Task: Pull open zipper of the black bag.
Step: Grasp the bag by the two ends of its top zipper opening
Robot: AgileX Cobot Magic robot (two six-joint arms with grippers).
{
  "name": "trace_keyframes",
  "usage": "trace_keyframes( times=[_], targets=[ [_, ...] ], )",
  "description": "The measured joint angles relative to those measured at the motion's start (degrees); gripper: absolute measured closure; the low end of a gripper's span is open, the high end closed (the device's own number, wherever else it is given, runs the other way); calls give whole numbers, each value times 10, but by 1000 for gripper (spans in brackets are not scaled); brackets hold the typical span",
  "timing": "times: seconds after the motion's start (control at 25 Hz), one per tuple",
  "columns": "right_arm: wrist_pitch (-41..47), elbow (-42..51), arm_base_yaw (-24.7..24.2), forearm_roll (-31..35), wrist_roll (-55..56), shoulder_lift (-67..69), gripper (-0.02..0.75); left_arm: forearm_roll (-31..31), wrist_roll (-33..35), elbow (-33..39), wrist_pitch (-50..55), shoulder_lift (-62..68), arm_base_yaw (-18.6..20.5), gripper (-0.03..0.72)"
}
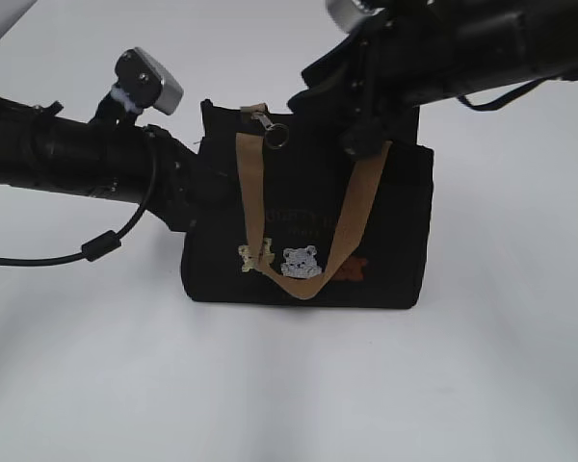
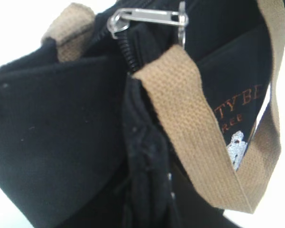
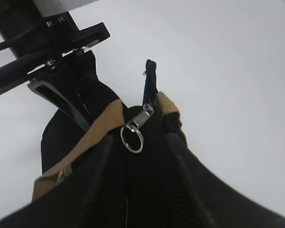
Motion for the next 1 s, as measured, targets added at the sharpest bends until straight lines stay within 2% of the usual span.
trace_keyframes(
  times=[0.28,0.32,0.4,0.48,0.6,0.84,0.96,1.0],
  targets=[
    [-37,-51,46,0,-5,96,476,0,0,0,0,0,0,623],
    [-51,-51,51,0,-4,103,514,0,0,0,0,0,0,623],
    [-77,-51,57,-1,20,108,655,0,0,0,-1,1,0,623],
    [-84,-51,52,-8,60,97,727,-1,0,0,-1,0,0,623],
    [-59,-51,13,-53,150,55,739,-1,0,0,-1,0,-1,623],
    [125,-52,-131,-263,408,-17,739,-2,0,-1,5,0,-3,623],
    [155,-52,-157,-312,481,-23,733,-2,0,-1,3,0,-3,623],
    [160,-52,-151,-313,494,-23,701,-2,-5,-1,2,0,-3,619]
  ],
)
